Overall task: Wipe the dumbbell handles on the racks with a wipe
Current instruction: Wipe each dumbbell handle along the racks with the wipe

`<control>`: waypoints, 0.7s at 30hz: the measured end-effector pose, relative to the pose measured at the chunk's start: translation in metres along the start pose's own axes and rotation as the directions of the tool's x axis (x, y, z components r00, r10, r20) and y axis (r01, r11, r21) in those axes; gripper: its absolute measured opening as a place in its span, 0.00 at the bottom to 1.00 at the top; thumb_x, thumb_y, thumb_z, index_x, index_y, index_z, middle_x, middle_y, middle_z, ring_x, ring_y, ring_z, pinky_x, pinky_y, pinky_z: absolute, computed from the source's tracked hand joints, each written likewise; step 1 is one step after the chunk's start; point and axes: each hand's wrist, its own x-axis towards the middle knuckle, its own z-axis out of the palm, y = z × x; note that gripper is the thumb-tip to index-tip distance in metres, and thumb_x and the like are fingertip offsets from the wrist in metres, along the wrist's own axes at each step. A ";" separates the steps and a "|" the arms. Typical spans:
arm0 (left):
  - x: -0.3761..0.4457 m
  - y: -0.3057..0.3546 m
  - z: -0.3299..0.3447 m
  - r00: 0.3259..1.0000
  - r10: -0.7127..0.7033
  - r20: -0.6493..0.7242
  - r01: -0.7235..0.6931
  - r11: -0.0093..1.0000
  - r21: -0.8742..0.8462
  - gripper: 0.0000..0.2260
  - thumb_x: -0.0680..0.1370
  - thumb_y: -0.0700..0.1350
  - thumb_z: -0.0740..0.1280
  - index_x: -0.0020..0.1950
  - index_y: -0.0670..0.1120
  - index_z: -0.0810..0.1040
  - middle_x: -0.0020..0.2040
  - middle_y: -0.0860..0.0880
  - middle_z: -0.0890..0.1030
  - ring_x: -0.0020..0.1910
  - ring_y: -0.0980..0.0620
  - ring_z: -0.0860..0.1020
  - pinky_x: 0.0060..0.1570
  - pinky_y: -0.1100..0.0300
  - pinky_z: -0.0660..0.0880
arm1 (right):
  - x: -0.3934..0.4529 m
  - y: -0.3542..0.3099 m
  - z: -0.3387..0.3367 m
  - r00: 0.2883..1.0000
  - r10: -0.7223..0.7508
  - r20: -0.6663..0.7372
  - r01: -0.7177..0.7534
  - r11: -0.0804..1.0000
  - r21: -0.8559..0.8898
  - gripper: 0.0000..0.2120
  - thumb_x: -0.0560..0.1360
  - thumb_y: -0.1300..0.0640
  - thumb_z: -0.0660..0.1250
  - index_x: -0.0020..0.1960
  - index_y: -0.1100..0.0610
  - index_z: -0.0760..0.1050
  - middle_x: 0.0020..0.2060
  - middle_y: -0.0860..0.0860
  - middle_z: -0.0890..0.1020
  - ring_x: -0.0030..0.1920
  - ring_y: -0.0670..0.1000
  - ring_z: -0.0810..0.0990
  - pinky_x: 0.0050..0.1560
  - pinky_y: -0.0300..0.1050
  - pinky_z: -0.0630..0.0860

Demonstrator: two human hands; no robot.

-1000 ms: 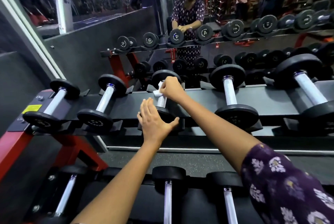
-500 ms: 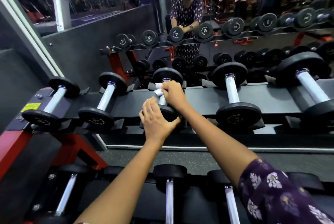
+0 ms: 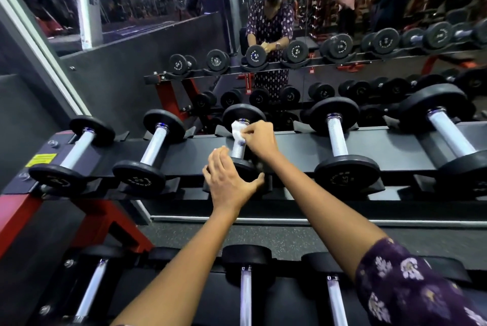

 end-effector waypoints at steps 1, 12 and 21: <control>0.000 0.000 0.000 1.000 -0.003 0.001 0.003 1.000 -0.003 0.43 0.57 0.61 0.80 0.60 0.35 0.71 0.59 0.37 0.76 0.59 0.34 0.75 0.52 0.36 0.75 | 0.006 0.002 -0.003 0.999 0.038 -0.010 -0.038 0.999 0.013 0.11 0.68 0.64 0.62 0.31 0.58 0.81 0.30 0.60 0.79 0.38 0.60 0.76 0.39 0.46 0.69; -0.001 -0.002 0.004 0.999 0.002 -0.048 -0.004 0.999 -0.033 0.39 0.60 0.65 0.69 0.61 0.42 0.64 0.60 0.39 0.74 0.61 0.43 0.67 0.53 0.38 0.75 | 0.003 0.012 0.001 0.953 0.302 0.038 -0.288 0.853 0.436 0.07 0.61 0.67 0.70 0.26 0.59 0.80 0.29 0.56 0.78 0.32 0.48 0.73 0.39 0.46 0.74; -0.002 -0.001 0.003 1.000 0.013 -0.024 -0.014 1.000 -0.026 0.41 0.57 0.61 0.78 0.59 0.41 0.65 0.60 0.39 0.75 0.61 0.39 0.72 0.52 0.36 0.75 | -0.015 0.006 -0.005 0.793 0.356 0.494 -0.581 0.685 0.439 0.13 0.70 0.74 0.64 0.31 0.61 0.69 0.17 0.51 0.72 0.18 0.45 0.70 0.19 0.33 0.67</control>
